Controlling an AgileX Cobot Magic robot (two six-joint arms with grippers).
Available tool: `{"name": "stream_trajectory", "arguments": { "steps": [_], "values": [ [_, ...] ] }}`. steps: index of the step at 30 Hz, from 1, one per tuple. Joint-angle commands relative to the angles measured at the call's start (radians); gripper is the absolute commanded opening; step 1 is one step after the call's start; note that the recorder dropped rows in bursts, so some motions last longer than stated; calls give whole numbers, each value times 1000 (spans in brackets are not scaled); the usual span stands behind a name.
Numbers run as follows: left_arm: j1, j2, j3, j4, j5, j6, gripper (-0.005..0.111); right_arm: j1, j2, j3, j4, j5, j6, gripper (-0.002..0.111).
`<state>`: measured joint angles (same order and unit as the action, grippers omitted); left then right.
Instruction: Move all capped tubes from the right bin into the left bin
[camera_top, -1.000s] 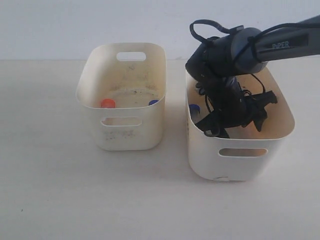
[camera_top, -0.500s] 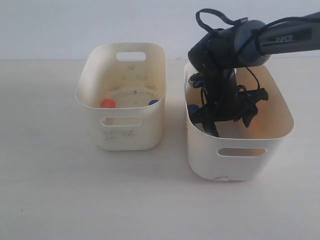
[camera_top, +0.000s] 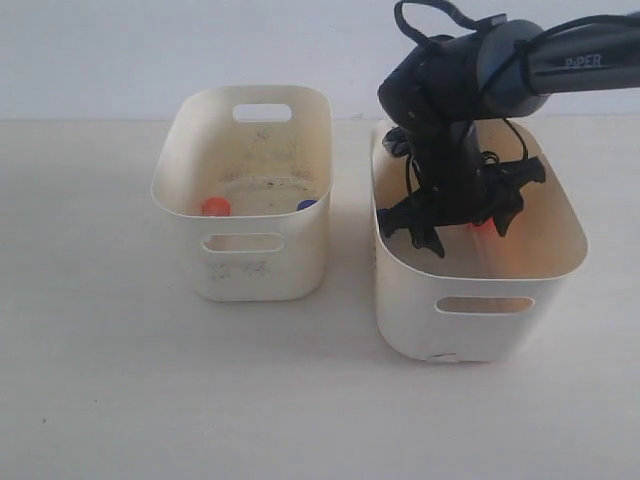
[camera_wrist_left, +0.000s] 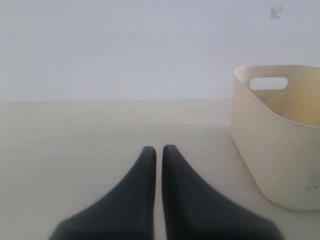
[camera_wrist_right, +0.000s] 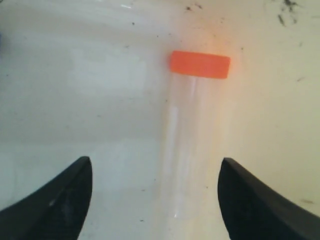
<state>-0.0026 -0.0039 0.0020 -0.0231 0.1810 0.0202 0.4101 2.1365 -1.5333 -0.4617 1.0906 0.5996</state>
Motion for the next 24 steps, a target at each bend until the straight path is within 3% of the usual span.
{"name": "stream_trajectory", "arguments": {
  "steps": [1,24],
  "values": [
    [-7,4,-2,-3,-7,-4,4,-3,35,-2,-47,52,21,67],
    [-7,4,-2,-3,-7,-4,4,-5,72,-2,-130,101,17,67]
  ]
}}
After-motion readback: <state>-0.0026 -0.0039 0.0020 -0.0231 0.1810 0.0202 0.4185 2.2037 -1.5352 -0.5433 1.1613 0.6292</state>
